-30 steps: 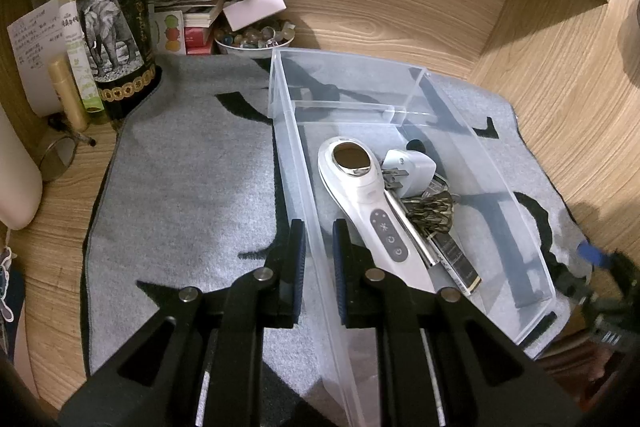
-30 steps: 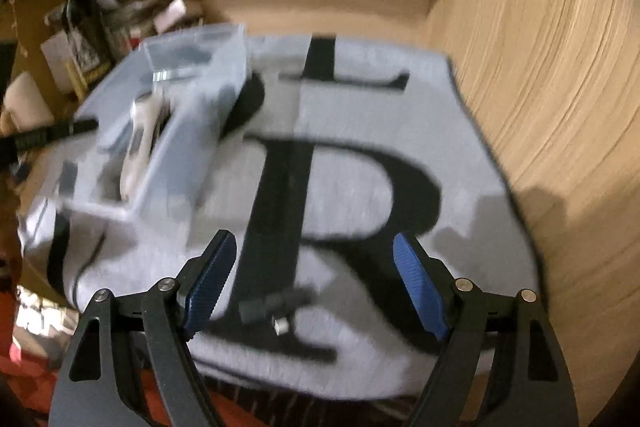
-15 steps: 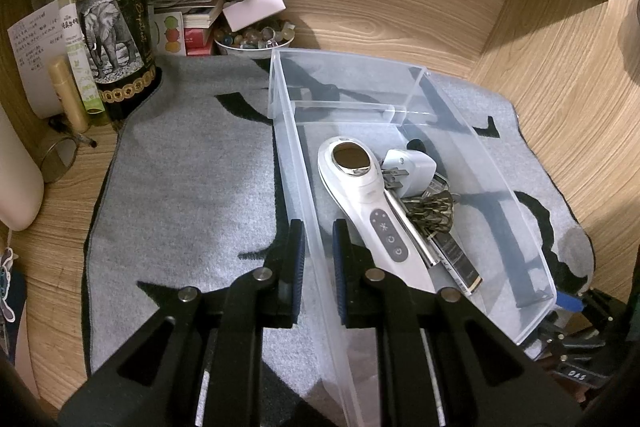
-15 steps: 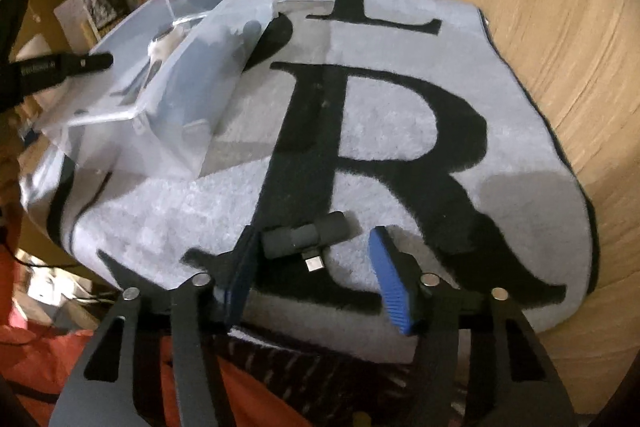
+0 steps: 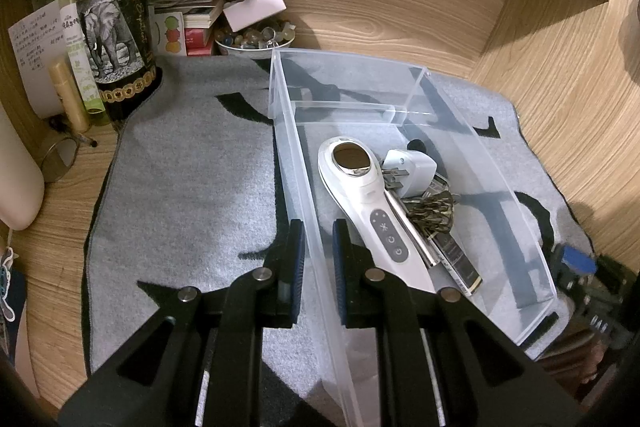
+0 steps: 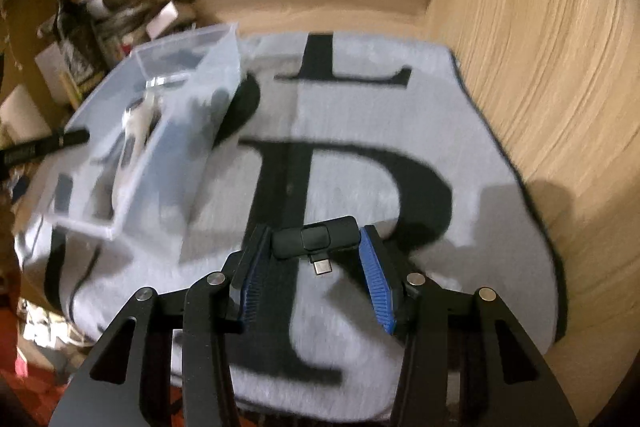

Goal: Organize rigid objects
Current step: 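Grasp the black USB adapter on the mat with the right tool, then carry the USB adapter into the clear box and release it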

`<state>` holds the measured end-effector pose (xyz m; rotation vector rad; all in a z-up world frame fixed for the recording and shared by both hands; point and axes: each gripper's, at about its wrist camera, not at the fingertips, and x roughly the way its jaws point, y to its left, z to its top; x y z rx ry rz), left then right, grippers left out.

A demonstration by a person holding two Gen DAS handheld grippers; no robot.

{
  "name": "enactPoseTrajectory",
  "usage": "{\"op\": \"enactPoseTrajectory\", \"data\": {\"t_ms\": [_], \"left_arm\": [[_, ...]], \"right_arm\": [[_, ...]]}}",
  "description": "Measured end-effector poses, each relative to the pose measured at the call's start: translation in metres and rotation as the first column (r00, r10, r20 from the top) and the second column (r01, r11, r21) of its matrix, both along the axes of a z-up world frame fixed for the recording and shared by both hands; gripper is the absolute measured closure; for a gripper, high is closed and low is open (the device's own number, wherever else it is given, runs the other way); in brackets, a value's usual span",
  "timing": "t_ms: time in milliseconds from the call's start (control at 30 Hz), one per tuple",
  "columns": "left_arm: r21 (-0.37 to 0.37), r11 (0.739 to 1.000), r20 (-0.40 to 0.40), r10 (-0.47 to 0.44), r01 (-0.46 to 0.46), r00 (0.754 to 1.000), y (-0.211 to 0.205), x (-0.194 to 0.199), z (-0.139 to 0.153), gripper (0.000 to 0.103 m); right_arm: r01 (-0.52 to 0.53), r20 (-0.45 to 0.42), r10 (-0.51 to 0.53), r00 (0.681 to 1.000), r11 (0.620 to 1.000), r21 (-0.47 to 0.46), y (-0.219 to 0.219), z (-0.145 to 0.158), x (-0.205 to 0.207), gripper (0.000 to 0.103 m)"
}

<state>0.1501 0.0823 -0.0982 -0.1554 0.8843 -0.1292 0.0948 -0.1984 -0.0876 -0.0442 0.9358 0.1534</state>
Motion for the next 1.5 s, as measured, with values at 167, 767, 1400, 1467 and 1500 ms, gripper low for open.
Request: {"op": "enactPoseTrajectory", "data": {"t_ms": [167,767,1400,1467,1500], "left_arm": [[0.002,1.0,0.0,-0.001,0.001,1.0,0.0,0.0,0.0,0.09],[0.002,1.0,-0.001,0.0,0.0,1.0,0.0,0.0,0.0,0.09],[0.001,1.0,0.0,0.002,-0.002,1.0,0.001,0.0,0.0,0.09],[0.001,1.0,-0.001,0.002,-0.002,1.0,0.001,0.0,0.0,0.09],[0.0,1.0,-0.001,0.001,-0.001,1.0,0.001,0.0,0.0,0.09]], "right_arm": [[0.002,0.078,-0.003,0.997,1.0,0.021,0.005,0.02,0.016,0.061],[-0.164,0.244,0.146,0.959,0.985,0.055,0.067,0.068,0.064,0.061],[-0.357,0.038,0.358,0.933,0.934,-0.016,0.137,0.029,0.106,0.061],[-0.376,0.02,0.377,0.926,0.926,-0.019,0.14,0.025,0.108,0.061],[-0.385,0.01,0.385,0.923,0.923,-0.022,0.142,0.024,0.109,0.061]]}}
